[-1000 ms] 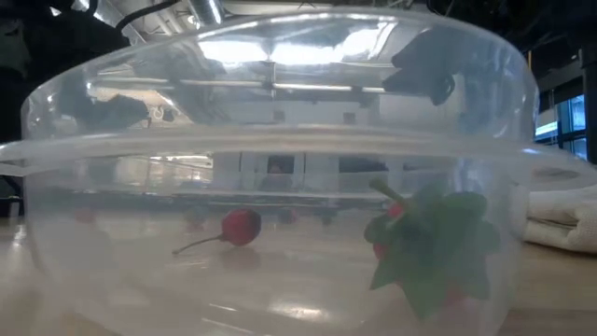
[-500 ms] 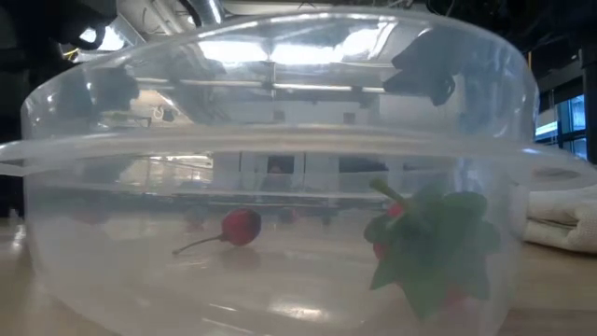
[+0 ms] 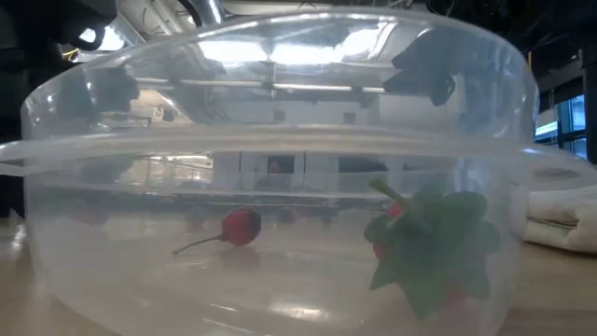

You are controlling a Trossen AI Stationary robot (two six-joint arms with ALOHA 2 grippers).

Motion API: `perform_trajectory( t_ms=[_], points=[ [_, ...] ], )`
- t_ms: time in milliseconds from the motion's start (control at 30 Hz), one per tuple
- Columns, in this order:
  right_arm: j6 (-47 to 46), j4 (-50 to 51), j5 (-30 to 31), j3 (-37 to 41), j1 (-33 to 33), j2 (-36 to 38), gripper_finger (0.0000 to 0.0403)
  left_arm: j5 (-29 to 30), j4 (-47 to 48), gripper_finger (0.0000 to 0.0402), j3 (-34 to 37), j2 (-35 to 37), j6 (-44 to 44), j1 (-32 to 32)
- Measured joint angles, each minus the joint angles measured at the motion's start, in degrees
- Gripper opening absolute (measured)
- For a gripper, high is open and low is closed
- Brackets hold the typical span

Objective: Pick and placing Produce into tupperware
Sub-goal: Put the raspberry in the bottom transparent bin

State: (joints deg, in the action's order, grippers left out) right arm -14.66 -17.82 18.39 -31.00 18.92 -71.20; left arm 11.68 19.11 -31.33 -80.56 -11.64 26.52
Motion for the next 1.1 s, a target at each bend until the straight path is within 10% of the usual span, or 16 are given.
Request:
perform_trajectory(
  t_ms=[467,1100],
  points=[
    [-0.02,0.0,0.0,-0.02,0.0,0.0,0.023,0.13,-0.01,0.0098,0.09,-0.06,0.08,0.02],
    [-0.04,-0.01,0.0,-0.02,0.02,0.0,0.023,0.79,-0.06,0.0096,-5.05,1.43,6.29,-0.04]
  ],
)
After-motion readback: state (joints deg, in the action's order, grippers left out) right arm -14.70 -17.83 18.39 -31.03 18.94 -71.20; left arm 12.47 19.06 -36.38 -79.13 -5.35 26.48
